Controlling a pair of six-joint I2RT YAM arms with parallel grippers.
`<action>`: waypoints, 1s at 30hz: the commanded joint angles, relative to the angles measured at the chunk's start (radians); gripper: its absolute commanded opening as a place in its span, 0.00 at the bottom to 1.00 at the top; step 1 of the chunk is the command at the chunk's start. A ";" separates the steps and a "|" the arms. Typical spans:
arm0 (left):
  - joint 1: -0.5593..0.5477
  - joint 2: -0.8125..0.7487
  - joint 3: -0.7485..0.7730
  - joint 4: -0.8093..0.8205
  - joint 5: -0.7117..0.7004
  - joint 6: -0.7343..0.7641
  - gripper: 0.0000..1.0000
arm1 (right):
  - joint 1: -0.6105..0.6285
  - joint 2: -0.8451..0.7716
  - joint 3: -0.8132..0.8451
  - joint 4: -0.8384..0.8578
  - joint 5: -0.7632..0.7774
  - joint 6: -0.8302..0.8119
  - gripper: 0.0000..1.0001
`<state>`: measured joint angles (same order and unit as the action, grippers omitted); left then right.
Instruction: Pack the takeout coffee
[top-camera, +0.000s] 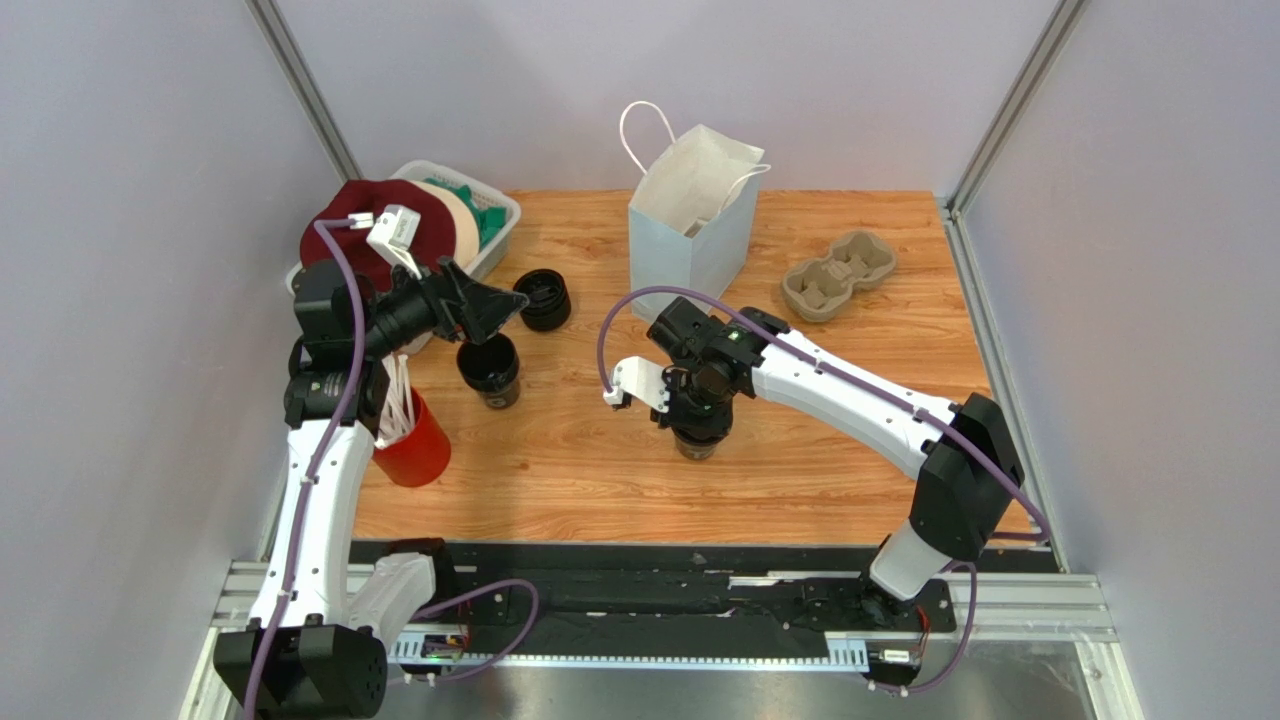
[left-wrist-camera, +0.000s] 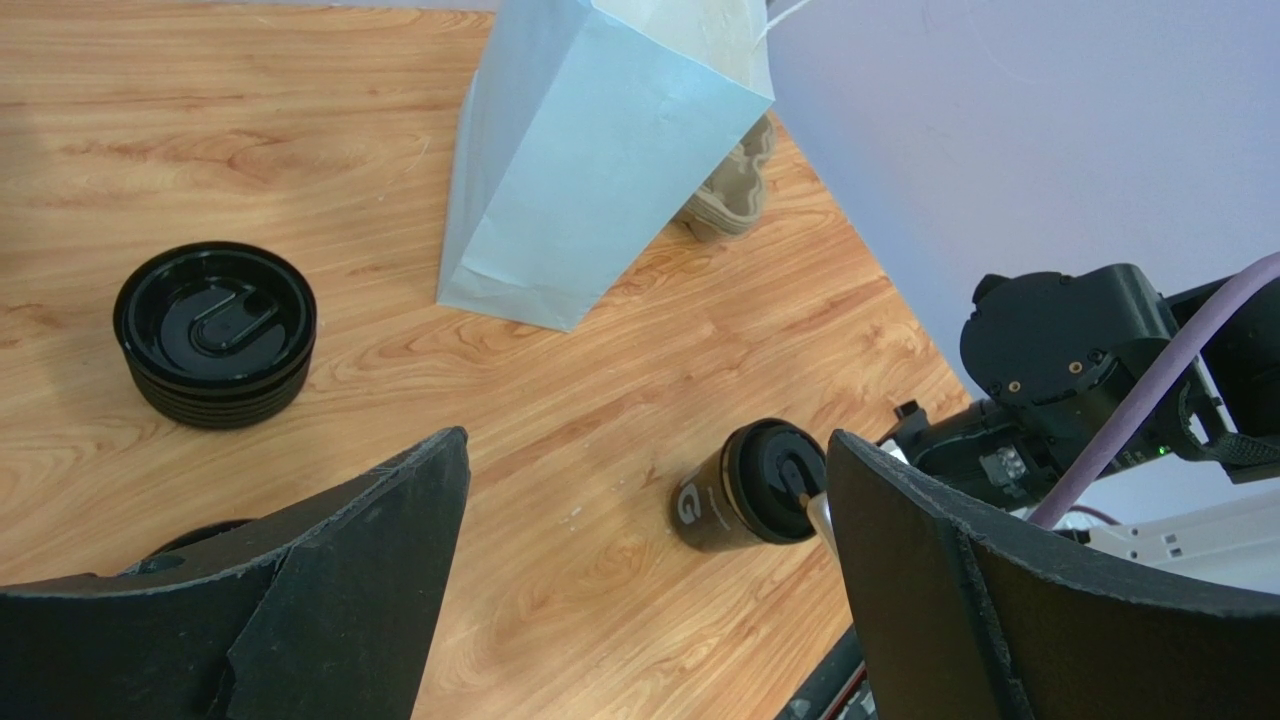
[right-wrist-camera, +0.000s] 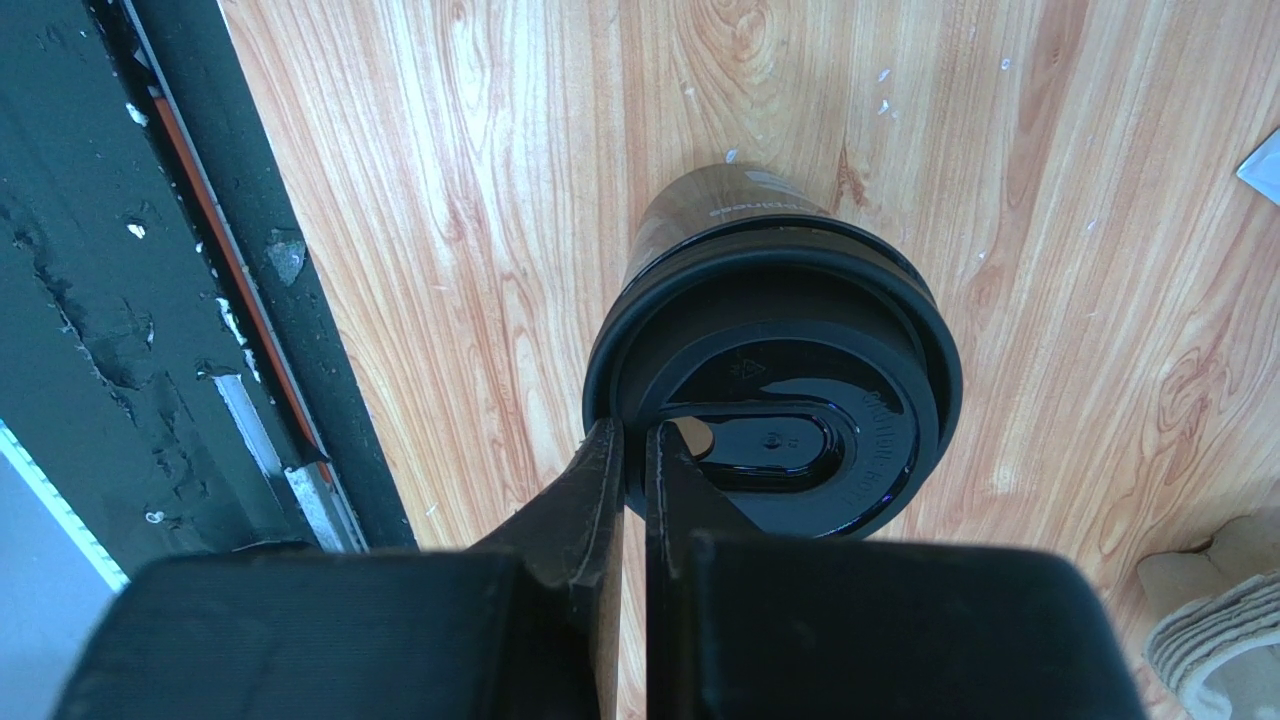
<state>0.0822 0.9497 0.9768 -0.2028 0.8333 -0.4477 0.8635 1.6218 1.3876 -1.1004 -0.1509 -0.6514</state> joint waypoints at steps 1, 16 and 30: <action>0.011 -0.014 0.000 0.039 0.013 -0.009 0.97 | 0.006 0.010 -0.004 0.028 -0.015 -0.011 0.00; 0.011 -0.011 -0.001 0.040 0.016 -0.013 0.97 | 0.011 0.035 -0.004 0.031 -0.021 -0.013 0.00; 0.010 -0.008 -0.001 0.040 0.016 -0.014 0.97 | 0.011 0.013 -0.002 0.031 -0.015 -0.016 0.27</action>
<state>0.0849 0.9497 0.9764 -0.1967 0.8337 -0.4519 0.8677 1.6505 1.3876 -1.0973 -0.1581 -0.6559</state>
